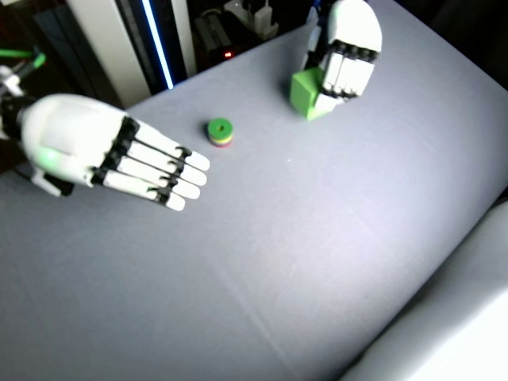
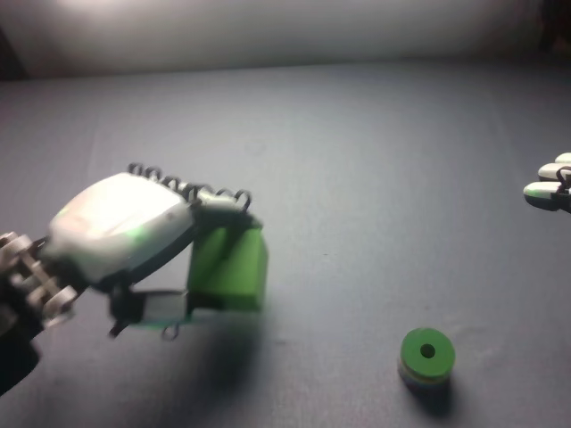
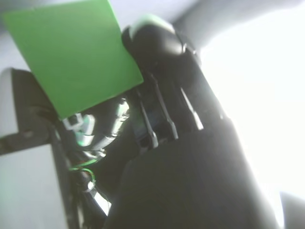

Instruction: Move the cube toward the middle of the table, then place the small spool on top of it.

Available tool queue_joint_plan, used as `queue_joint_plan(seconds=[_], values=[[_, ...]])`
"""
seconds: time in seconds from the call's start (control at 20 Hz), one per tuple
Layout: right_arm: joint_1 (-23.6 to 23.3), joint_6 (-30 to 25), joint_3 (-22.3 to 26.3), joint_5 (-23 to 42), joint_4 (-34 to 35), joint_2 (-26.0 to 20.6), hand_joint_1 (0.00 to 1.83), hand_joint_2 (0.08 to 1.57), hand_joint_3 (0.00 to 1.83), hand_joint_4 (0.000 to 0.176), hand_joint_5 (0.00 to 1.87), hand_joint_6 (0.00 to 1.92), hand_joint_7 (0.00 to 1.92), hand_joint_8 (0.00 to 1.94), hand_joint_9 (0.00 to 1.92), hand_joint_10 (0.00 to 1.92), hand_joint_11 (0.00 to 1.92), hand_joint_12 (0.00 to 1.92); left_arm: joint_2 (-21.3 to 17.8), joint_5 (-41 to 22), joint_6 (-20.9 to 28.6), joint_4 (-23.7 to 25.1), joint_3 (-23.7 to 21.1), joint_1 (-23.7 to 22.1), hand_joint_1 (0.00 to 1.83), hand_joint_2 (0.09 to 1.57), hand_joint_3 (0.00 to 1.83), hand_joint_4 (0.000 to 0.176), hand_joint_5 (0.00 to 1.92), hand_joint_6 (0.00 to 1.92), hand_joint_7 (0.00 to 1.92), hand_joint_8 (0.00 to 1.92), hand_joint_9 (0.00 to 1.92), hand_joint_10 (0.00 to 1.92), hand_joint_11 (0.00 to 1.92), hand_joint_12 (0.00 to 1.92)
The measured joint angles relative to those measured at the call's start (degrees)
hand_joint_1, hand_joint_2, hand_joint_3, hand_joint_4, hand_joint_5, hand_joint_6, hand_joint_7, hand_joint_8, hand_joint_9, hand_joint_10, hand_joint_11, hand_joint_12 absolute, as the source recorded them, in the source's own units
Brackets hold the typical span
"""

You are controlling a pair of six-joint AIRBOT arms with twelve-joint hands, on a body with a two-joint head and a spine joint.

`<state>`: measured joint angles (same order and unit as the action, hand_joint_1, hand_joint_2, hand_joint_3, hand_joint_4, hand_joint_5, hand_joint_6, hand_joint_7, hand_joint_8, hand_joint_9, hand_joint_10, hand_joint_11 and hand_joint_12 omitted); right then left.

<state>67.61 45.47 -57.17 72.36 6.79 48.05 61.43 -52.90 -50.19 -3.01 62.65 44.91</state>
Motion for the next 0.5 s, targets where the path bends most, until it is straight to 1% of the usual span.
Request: queue_joint_plan(seconds=[0.05, 0.1, 0.15, 0.2, 0.25, 0.3, 0.35, 0.4, 0.45, 0.5], values=[[0.00, -0.02, -0.17, 0.04, -0.11, 0.20, 0.80, 1.30, 0.00, 0.000, 0.43, 0.00, 0.34, 0.00, 0.33, 0.00, 0.04, 0.93, 1.92, 2.01, 0.09, -0.22, 1.92, -2.43, 1.24, 1.14, 0.00, 0.000, 1.00, 0.77, 0.89, 1.32, 0.86, 1.17, 0.81, 1.53], [0.00, -0.02, -0.24, 0.00, -0.22, 0.22, 0.77, 1.31, 0.00, 0.000, 0.43, 0.00, 0.35, 0.00, 0.35, 0.01, 0.06, 0.93, 3.02, 3.26, 0.09, 0.11, 3.28, -4.13, 1.21, 1.17, 0.00, 0.000, 0.92, 0.95, 0.85, 1.33, 0.78, 1.12, 0.70, 1.50], [0.00, 0.00, -0.35, -0.11, -0.13, 0.33, 0.77, 1.31, 0.00, 0.000, 0.44, 0.00, 0.35, 0.00, 0.35, 0.01, 0.05, 0.92, 4.31, 4.57, 0.09, 0.50, 4.52, -5.97, 1.21, 1.17, 0.00, 0.000, 0.89, 1.01, 0.87, 1.29, 0.79, 1.07, 0.67, 1.49], [0.00, -0.02, -0.55, -0.22, -0.11, 0.42, 0.78, 1.32, 0.00, 0.000, 0.45, 0.00, 0.37, 0.00, 0.38, 0.00, 0.12, 0.83, 5.09, 5.18, 0.11, 0.85, 5.18, -6.97, 1.34, 1.13, 0.00, 0.000, 0.89, 0.98, 0.96, 1.06, 0.91, 1.21, 0.73, 1.37], [0.00, -0.02, -0.59, -0.17, -0.13, 0.44, 0.85, 1.33, 0.00, 0.000, 0.46, 0.00, 0.39, 0.00, 0.39, 0.00, 0.11, 0.81, 5.57, 5.53, 0.17, 1.49, 5.35, -7.61, 1.37, 1.11, 0.00, 0.000, 0.91, 1.01, 1.00, 0.92, 0.95, 1.17, 0.79, 1.21], [0.00, 0.00, -0.74, -0.33, 0.00, 0.55, 0.86, 1.33, 0.00, 0.000, 0.47, 0.01, 0.42, 0.01, 0.41, 0.01, 0.11, 0.80, 6.91, 7.69, 0.61, 3.37, 6.95, -8.83, 1.38, 1.09, 0.00, 0.000, 1.01, 0.75, 1.00, 0.95, 0.99, 1.15, 0.89, 1.14], [0.00, -0.02, -0.94, -0.26, 0.26, 0.79, 0.82, 1.34, 0.00, 0.000, 0.48, 0.01, 0.45, 0.02, 0.43, 0.02, 0.12, 0.81, 8.17, 9.46, 1.05, 3.69, 8.02, -10.01, 1.30, 1.07, 0.00, 0.000, 1.14, 0.53, 1.06, 1.01, 1.03, 0.86, 0.90, 1.18], [-0.57, -0.02, -1.01, -0.35, 0.13, 1.18, 0.71, 1.35, 0.01, 0.002, 0.46, 0.00, 0.43, 0.01, 0.41, 0.00, 0.10, 0.79, 9.94, 11.39, 2.80, 4.63, 10.03, -11.65, 1.29, 1.07, 0.00, 0.000, 1.14, 0.48, 1.07, 1.05, 1.03, 0.79, 0.83, 1.30], [-0.63, -0.04, -1.07, -0.11, -0.24, 1.42, 0.69, 1.37, 0.00, 0.000, 0.45, 0.00, 0.42, 0.01, 0.40, 0.00, 0.12, 0.71, 11.04, 11.85, 3.89, 5.27, 11.23, -12.52, 1.28, 1.06, 0.00, 0.000, 1.12, 0.54, 1.10, 1.00, 1.03, 0.79, 0.76, 1.40], [-0.98, -0.04, -1.09, -0.31, -0.39, 1.73, 0.65, 1.42, 0.01, 0.000, 0.39, 0.00, 0.38, 0.00, 0.35, 0.00, 0.06, 0.68, 12.28, 12.24, 4.85, 5.49, 12.46, -13.00, 1.25, 1.08, 0.00, 0.000, 1.08, 0.70, 1.06, 1.00, 0.93, 0.75, 0.49, 1.49]])
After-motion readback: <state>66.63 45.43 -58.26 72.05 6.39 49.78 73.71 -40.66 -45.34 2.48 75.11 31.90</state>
